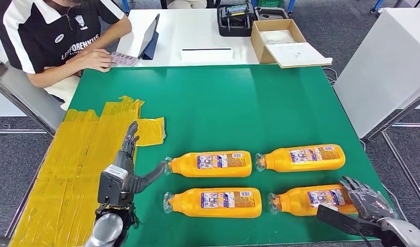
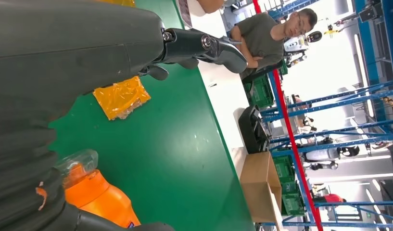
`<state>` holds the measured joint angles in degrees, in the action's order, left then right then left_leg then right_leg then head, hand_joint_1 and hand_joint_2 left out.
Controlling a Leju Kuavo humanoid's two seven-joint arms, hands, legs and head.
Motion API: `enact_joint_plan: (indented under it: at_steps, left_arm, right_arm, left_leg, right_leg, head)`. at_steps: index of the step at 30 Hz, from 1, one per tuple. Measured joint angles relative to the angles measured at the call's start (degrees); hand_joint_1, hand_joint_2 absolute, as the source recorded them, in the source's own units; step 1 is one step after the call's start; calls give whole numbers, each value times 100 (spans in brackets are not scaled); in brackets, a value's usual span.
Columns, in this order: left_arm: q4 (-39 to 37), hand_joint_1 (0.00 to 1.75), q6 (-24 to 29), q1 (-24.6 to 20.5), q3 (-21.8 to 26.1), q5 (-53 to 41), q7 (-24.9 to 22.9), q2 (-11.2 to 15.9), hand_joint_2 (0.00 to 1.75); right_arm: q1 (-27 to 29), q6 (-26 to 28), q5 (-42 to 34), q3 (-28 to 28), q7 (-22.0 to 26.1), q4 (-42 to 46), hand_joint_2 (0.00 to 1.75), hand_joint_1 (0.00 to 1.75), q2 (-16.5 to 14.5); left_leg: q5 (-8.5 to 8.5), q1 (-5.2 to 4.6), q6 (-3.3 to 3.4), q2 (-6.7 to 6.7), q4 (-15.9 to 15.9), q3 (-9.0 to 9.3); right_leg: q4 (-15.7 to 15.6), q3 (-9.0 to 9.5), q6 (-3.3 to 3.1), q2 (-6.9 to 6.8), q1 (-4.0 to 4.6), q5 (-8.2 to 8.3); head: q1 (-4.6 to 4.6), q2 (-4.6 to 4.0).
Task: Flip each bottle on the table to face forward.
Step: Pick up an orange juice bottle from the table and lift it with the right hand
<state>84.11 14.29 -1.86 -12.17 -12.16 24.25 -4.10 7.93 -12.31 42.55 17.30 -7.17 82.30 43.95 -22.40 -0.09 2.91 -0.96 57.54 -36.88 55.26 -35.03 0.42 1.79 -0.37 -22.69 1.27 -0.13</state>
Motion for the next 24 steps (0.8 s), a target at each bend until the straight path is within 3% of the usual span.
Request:
enact_joint_plan:
  at_steps: [6,15,16,17,19,20,21,24]
  left_arm:
    - [-81,0,-85,-119,0,-43,-47,-54,175]
    - [-207,0,-87,-238,2,-43,-47,-105,175]
    - [-215,0,-87,-239,4,-43,-47,-105,175]
    - [-224,0,-86,-239,8,-43,-47,-107,175]
    - [-242,0,-72,-239,32,-43,-47,-113,175]
    - [-246,0,-62,-238,49,-43,-47,-116,175]
    - [-249,0,-55,-237,65,-42,-48,-121,175]
    - [-252,0,-47,-236,105,-41,-49,-139,175]
  right_arm:
    - [-305,102,294,279,-87,-405,175,0,-430]
    - [-703,139,457,480,-31,-924,175,2,-699]
    - [-746,142,502,498,-4,-976,175,14,-732]
    - [-808,146,565,521,30,-1051,175,39,-775]
    - [-997,169,750,582,124,-1295,175,120,-925]
    - [-1102,182,850,614,177,-1433,175,153,-1013]
    - [-1212,197,944,648,239,-1575,175,171,-1104]
    - [-1554,215,1099,754,451,-2011,175,175,-1311]
  left_leg:
    - [-13,11,-5,30,0,25]
    - [-70,16,-6,117,-1,130]
    - [-70,16,-6,124,-1,136]
    - [-70,18,-6,133,-1,144]
    - [-71,23,-6,166,-1,161]
    - [-72,25,-6,186,-1,170]
    - [-73,26,-6,207,-1,180]
    - [-83,26,-10,243,-2,219]
  right_leg:
    - [-2,18,-1,26,9,0]
    - [-9,111,-2,111,19,-12]
    - [-9,117,-4,115,19,-11]
    - [-10,123,-5,122,20,-9]
    - [-11,135,-6,142,23,-5]
    - [-12,140,-5,151,23,-2]
    - [-13,147,-4,158,23,0]
    - [-15,161,-4,166,23,1]
  head:
    - [-1,0]
    - [-4,0]
    - [-4,0]
    - [-4,0]
    - [-5,0]
    - [-5,0]
    - [-5,0]
    - [-3,0]
